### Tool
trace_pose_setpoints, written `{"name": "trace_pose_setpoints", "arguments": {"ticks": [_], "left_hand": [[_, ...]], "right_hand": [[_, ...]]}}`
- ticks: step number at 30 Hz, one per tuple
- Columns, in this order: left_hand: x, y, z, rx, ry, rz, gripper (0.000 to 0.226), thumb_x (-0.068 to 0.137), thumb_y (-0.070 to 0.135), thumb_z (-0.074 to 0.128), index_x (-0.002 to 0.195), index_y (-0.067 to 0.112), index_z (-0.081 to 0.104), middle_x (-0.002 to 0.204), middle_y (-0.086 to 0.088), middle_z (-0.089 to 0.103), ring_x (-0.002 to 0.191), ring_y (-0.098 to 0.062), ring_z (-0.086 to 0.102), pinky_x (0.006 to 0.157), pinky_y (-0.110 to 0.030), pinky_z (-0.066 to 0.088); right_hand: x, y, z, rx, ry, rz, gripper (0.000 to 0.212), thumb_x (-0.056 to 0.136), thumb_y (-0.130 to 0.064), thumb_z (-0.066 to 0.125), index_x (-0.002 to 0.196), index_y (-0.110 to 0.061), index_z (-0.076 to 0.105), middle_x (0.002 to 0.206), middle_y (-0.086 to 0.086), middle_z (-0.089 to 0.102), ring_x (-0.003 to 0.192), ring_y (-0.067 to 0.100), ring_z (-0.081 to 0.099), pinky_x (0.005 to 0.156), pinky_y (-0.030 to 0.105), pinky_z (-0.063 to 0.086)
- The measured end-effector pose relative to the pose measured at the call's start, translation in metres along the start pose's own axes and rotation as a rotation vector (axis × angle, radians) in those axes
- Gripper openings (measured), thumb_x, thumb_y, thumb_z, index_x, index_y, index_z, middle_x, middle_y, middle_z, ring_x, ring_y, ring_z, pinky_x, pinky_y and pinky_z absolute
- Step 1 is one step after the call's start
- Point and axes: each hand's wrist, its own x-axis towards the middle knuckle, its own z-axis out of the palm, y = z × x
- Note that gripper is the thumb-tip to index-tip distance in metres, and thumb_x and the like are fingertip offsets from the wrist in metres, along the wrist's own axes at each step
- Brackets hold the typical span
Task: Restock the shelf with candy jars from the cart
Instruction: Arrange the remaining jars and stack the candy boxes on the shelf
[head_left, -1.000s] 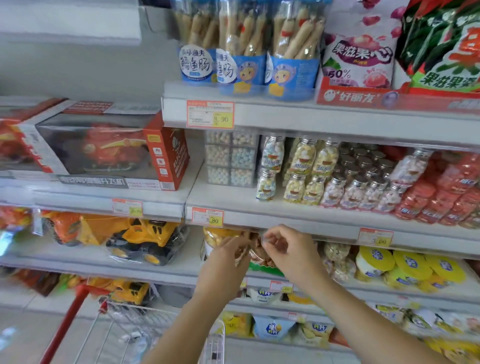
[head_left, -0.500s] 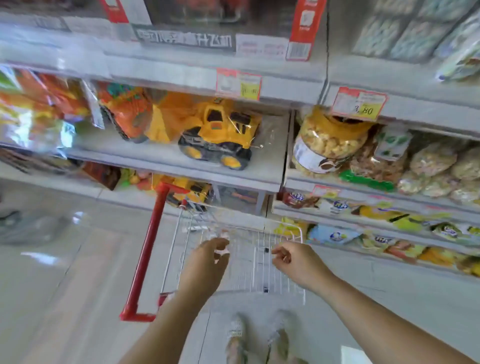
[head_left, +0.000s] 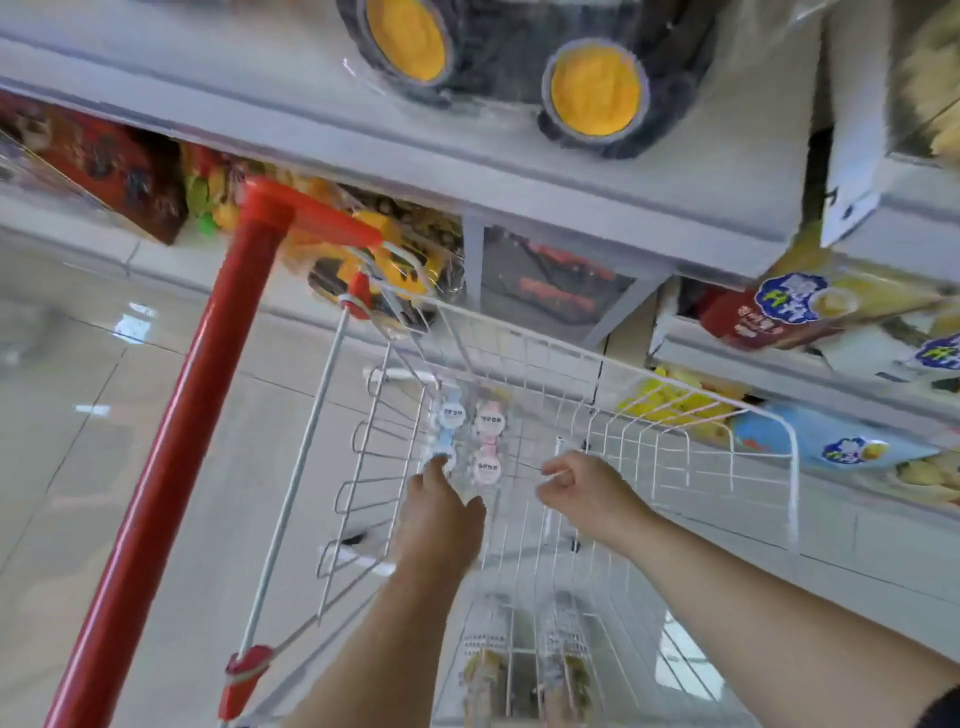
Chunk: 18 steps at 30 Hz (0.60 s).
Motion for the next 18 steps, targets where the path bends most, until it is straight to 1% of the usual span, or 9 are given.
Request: {"name": "trace_pose_setpoints", "arguments": {"ticks": [2,4,5,7,10,12,14,16,18], "left_hand": [[0.027,-0.006,0.017,0.041,0.011,-0.04,0.066,0.091,0.017,0.057,0.15,0.017,0.029,0.144,-0.01,0.042,0.13,-0.029,0.043,0.108,-0.041,0.038],[0.046,-0.009,0.029,0.087,0.01,-0.054,0.067,0.092,0.014,0.05,0.152,0.018,0.021,0.147,-0.009,0.036,0.132,-0.03,0.038,0.108,-0.042,0.036],[0.052,-0.009,0.035,0.095,0.015,-0.075,0.067,0.093,0.013,0.048,0.153,0.02,0.018,0.148,-0.008,0.032,0.133,-0.031,0.036,0.106,-0.042,0.035],[0.059,-0.007,0.046,0.126,0.034,-0.133,0.068,0.094,0.013,0.049,0.152,0.025,0.015,0.15,-0.008,0.023,0.136,-0.032,0.031,0.104,-0.043,0.034],[0.067,-0.009,0.064,0.142,0.056,-0.154,0.08,0.091,0.011,0.052,0.153,0.028,0.005,0.154,-0.009,0.006,0.141,-0.034,0.018,0.108,-0.046,0.034],[0.071,-0.012,0.071,0.132,0.077,-0.164,0.085,0.09,0.009,0.052,0.153,0.03,-0.001,0.153,-0.005,0.002,0.142,-0.033,0.015,0.108,-0.051,0.037],[0.073,-0.013,0.073,0.142,0.093,-0.172,0.085,0.091,0.009,0.053,0.153,0.033,-0.001,0.153,-0.001,0.002,0.142,-0.032,0.017,0.106,-0.055,0.038],[0.071,-0.012,0.071,0.143,0.097,-0.171,0.084,0.09,0.006,0.05,0.154,0.034,0.003,0.153,-0.003,0.004,0.14,-0.033,0.02,0.106,-0.054,0.038],[0.07,-0.014,0.07,0.13,0.109,-0.174,0.084,0.089,0.001,0.047,0.154,0.035,0.006,0.154,-0.002,0.007,0.14,-0.034,0.021,0.107,-0.051,0.038]], "right_hand": [[0.032,0.005,0.017,0.015,-0.023,0.01,0.044,0.087,-0.024,0.073,0.127,-0.015,0.055,0.11,0.001,0.064,0.086,0.015,0.063,0.062,0.019,0.047],[0.053,0.005,0.033,-0.07,-0.003,-0.063,0.062,0.083,-0.029,0.077,0.135,-0.019,0.045,0.124,0.001,0.053,0.096,0.019,0.059,0.065,0.021,0.047],[0.06,0.005,0.04,-0.197,0.034,-0.143,0.071,0.082,-0.033,0.078,0.14,-0.023,0.039,0.134,0.003,0.046,0.107,0.02,0.055,0.073,0.024,0.048],[0.068,0.0,0.048,-0.574,0.105,-0.326,0.083,0.083,-0.044,0.072,0.15,-0.028,0.025,0.154,0.007,0.022,0.132,0.026,0.036,0.096,0.035,0.045],[0.078,-0.013,0.05,-0.872,0.148,-0.486,0.094,0.082,-0.056,0.065,0.154,-0.027,0.011,0.162,0.01,-0.002,0.145,0.03,0.013,0.112,0.043,0.028],[0.09,-0.017,0.05,-0.985,0.129,-0.527,0.106,0.077,-0.062,0.065,0.156,-0.026,0.003,0.162,0.011,-0.006,0.148,0.031,0.005,0.114,0.046,0.021],[0.099,-0.02,0.049,-1.072,0.071,-0.533,0.118,0.071,-0.067,0.067,0.156,-0.024,-0.003,0.162,0.013,-0.008,0.148,0.033,0.003,0.114,0.048,0.021],[0.103,-0.022,0.048,-1.105,0.056,-0.523,0.123,0.069,-0.067,0.07,0.156,-0.025,-0.005,0.16,0.015,-0.005,0.145,0.035,0.008,0.111,0.047,0.025],[0.101,-0.021,0.046,-1.096,0.071,-0.545,0.119,0.069,-0.061,0.071,0.157,-0.025,-0.002,0.157,0.017,0.002,0.139,0.036,0.017,0.108,0.046,0.029]]}}
